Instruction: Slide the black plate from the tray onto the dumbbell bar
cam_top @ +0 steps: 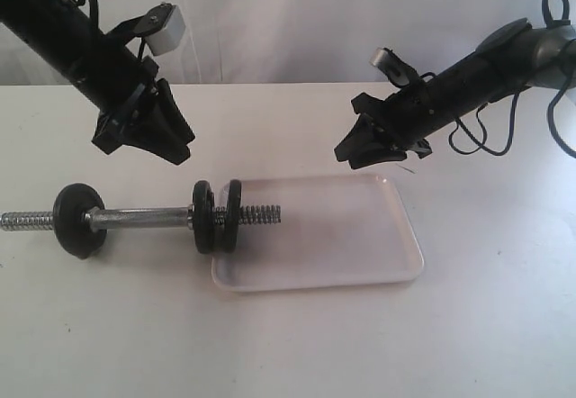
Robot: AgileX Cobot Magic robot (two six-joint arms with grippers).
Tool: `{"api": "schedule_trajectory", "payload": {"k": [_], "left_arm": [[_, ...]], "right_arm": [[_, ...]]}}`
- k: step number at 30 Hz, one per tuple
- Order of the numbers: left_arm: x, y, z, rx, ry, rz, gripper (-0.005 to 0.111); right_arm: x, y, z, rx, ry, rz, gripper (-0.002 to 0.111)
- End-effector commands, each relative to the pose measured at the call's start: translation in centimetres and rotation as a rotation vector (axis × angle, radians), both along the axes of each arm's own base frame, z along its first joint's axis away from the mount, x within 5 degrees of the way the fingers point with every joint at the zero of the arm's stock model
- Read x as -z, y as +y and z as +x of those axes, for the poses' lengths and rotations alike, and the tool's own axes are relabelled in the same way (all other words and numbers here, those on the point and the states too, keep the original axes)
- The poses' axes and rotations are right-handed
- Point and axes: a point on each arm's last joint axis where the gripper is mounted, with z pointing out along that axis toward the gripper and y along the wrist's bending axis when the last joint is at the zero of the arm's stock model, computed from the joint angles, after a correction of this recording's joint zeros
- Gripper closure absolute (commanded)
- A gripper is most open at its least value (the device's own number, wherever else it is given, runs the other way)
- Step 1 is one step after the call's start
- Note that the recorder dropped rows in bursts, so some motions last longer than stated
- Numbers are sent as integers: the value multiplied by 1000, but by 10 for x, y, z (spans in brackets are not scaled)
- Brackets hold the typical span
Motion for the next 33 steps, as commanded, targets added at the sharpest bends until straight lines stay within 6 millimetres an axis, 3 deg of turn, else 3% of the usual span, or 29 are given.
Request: {"api": "schedule_trajectory", "payload": {"k": [1,8,16,20,23,33], "left_arm": [[-2,0,-10,43,86,-7,63],[-2,0,-5,10,48,-2,63],[2,8,18,-391,20,69,66],[6,16,22,-561,60,133,82],[7,21,25,-617,29,181,107],[8,33,33,-924,60,219,107]], "right_arm": [[-6,-3,1,1,-25,3,75],[-6,-3,2,15,-37,-3,75],[-5,-4,6,42,-73,-21,75],[-4,-5,6,41,-74,-25,89],[-4,-5,7,51,-82,-29,107],[-8,-15,7,71,-91,-178,108]]}}
